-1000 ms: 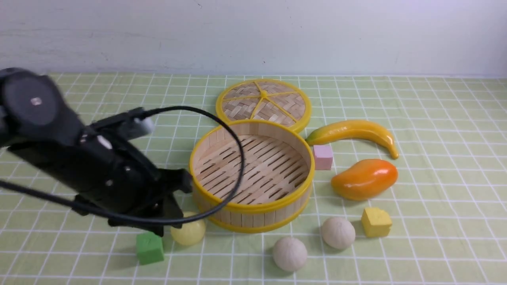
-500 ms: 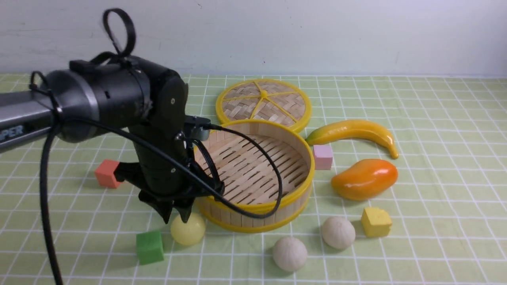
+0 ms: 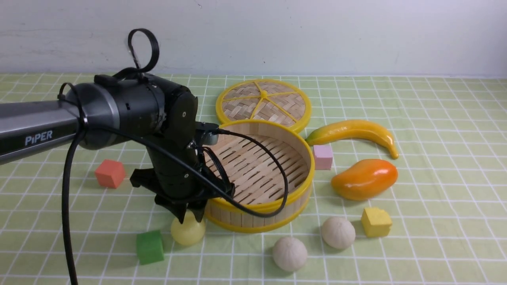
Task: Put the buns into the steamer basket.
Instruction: Use the left arm to grab a steamed stuffed bun
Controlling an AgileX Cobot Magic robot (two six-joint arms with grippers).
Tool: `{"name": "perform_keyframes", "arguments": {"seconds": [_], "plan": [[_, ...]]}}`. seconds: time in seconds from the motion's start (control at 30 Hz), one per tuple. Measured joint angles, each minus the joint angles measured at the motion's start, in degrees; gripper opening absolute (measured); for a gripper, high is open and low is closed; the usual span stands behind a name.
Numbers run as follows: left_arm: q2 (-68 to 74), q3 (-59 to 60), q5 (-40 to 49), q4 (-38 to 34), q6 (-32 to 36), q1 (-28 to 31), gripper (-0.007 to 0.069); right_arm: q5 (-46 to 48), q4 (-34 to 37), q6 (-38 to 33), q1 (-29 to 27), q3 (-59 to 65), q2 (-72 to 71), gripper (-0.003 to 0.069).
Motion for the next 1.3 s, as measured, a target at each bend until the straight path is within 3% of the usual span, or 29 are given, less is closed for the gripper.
{"name": "perform_keyframes", "arguments": {"seconds": [1.13,1.3], "plan": [[2.91,0.0,0.9,1.16,0.05,0.0,0.0237,0.0,0.0,0.0,0.0,0.0,0.0,0.0239],[2.91,0.0,1.56,1.16,1.08,0.0,0.0146,0.0,0.0,0.0,0.0,0.0,0.0,0.0239]]}}
